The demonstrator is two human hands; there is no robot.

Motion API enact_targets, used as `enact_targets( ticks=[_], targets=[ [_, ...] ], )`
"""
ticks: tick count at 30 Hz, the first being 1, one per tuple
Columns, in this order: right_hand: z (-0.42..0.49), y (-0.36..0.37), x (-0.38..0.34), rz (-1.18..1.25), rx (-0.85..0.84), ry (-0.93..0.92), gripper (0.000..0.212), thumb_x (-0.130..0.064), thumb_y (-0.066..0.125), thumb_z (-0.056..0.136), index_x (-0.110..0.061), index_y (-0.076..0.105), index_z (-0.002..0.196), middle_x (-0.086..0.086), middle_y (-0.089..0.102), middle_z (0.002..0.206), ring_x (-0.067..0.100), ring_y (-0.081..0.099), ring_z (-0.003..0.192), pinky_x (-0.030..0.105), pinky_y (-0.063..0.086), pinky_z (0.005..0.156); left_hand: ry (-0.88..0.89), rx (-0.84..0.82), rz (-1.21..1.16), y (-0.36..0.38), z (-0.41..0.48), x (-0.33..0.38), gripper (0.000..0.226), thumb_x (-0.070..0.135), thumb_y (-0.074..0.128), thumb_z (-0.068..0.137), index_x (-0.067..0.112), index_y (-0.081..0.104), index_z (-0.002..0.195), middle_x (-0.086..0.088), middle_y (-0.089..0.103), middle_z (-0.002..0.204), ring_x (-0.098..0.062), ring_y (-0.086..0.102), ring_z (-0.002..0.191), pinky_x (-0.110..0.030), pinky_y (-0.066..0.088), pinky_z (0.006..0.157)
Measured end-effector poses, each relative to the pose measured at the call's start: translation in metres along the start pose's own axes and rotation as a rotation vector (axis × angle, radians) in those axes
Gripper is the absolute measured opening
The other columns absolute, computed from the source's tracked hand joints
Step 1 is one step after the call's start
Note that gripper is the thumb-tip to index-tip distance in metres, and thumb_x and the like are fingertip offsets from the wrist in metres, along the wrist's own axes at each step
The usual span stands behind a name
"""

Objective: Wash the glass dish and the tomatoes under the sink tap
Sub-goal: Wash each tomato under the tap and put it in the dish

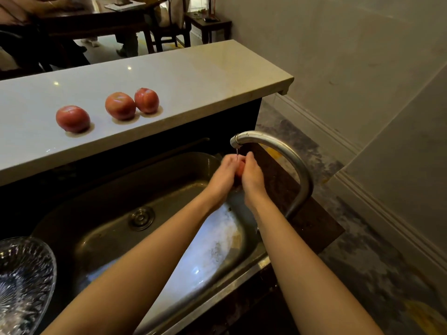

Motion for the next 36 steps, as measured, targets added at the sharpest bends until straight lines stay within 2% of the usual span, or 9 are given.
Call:
enact_targets(
  ticks=[2, 8, 13, 16, 20, 27, 30, 33, 36],
  targets=[
    [0.002, -0.001, -0.002, -0.01, -0.018, 0.004, 0.034, -0.04, 0.029, 0.099, -0.028, 0.06, 0.091, 0.002, 0.062, 0.094, 0.014, 0.059, 0.087, 0.027, 0.048, 0.065, -0.036, -0.039, -0.076, 0.006, -0.004, -0.007, 0.026, 0.029, 0.034, 0.1, 0.019, 0.05, 0.118, -0.001, 0.057, 0.1, -0.011, 0.057, 0.085, -0.016, 0.047, 0.056],
    [-0.008, 0.026, 0.014, -0.243, -0.265, -0.108, 0.028, -0.055, 0.034, 0.092, -0.042, 0.045, 0.114, -0.019, 0.056, 0.099, -0.001, 0.058, 0.088, 0.015, 0.047, 0.062, -0.112, 0.223, -0.13, -0.027, 0.0, -0.015, 0.028, 0.036, 0.032, 0.099, 0.014, 0.046, 0.11, -0.005, 0.056, 0.09, -0.015, 0.057, 0.078, -0.022, 0.047, 0.055],
    [0.004, 0.004, 0.002, -0.22, 0.024, -0.06, 0.047, -0.052, 0.031, 0.094, -0.018, 0.06, 0.108, 0.001, 0.062, 0.091, 0.019, 0.061, 0.088, 0.036, 0.053, 0.077, -0.078, 0.04, -0.13, -0.004, -0.005, -0.013, 0.022, 0.037, 0.037, 0.098, 0.023, 0.044, 0.113, -0.008, 0.057, 0.106, -0.015, 0.06, 0.088, -0.022, 0.05, 0.062],
    [0.005, 0.01, -0.008, -0.307, -0.003, -0.069, 0.054, -0.05, 0.027, 0.096, -0.011, 0.06, 0.113, 0.003, 0.06, 0.085, 0.018, 0.06, 0.078, 0.034, 0.054, 0.068, -0.04, 0.125, 0.013, -0.014, -0.005, -0.005, 0.038, 0.045, 0.03, 0.098, 0.014, 0.049, 0.11, -0.008, 0.056, 0.078, -0.006, 0.054, 0.054, -0.018, 0.042, 0.043],
    [-0.007, 0.029, -0.013, -0.263, -0.236, -0.197, 0.039, -0.044, 0.032, 0.097, -0.025, 0.043, 0.13, -0.002, 0.056, 0.106, 0.003, 0.055, 0.077, 0.012, 0.046, 0.048, -0.137, 0.186, 0.003, -0.025, -0.005, -0.008, 0.068, 0.057, 0.018, 0.095, 0.011, 0.064, 0.076, -0.008, 0.053, 0.054, -0.012, 0.051, 0.044, -0.021, 0.039, 0.039],
    [-0.005, 0.006, -0.013, -0.059, -0.009, -0.098, 0.033, -0.039, 0.033, 0.096, -0.03, 0.064, 0.091, 0.0, 0.066, 0.093, 0.014, 0.062, 0.087, 0.029, 0.049, 0.061, -0.19, -0.005, -0.262, 0.002, -0.005, -0.013, 0.043, 0.05, 0.03, 0.096, 0.024, 0.056, 0.118, -0.012, 0.06, 0.102, -0.015, 0.057, 0.073, -0.02, 0.043, 0.044],
    [-0.009, 0.009, -0.009, -0.014, -0.042, -0.056, 0.035, -0.043, 0.033, 0.096, -0.029, 0.065, 0.097, 0.004, 0.067, 0.096, 0.021, 0.064, 0.091, 0.034, 0.053, 0.068, -0.193, 0.028, -0.258, 0.0, -0.008, -0.011, 0.047, 0.052, 0.03, 0.096, 0.016, 0.055, 0.114, -0.006, 0.056, 0.072, -0.009, 0.054, 0.056, -0.019, 0.041, 0.042],
    [-0.017, 0.02, -0.009, -0.06, -0.187, -0.156, 0.037, -0.044, 0.032, 0.097, -0.026, 0.053, 0.121, 0.01, 0.06, 0.112, 0.026, 0.061, 0.1, 0.04, 0.054, 0.082, -0.237, 0.119, -0.162, -0.013, -0.006, -0.011, 0.066, 0.059, 0.022, 0.094, 0.005, 0.056, 0.079, -0.002, 0.042, 0.048, -0.007, 0.04, 0.034, -0.018, 0.032, 0.035],
    [-0.016, 0.01, -0.007, 0.001, -0.081, -0.12, 0.029, -0.041, 0.041, 0.093, -0.024, 0.06, 0.107, 0.011, 0.063, 0.104, 0.028, 0.063, 0.095, 0.035, 0.055, 0.068, -0.238, 0.125, -0.04, -0.007, -0.006, -0.013, 0.071, 0.061, 0.017, 0.093, 0.003, 0.057, 0.079, -0.004, 0.043, 0.051, -0.012, 0.042, 0.041, -0.021, 0.034, 0.041]
  ],
)
Point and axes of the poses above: each hand's wrist, its own z-axis towards the middle knuckle, its own y-axis out of the palm, x = y × z, the point moved 9 cm from there along z, towards the middle knuckle
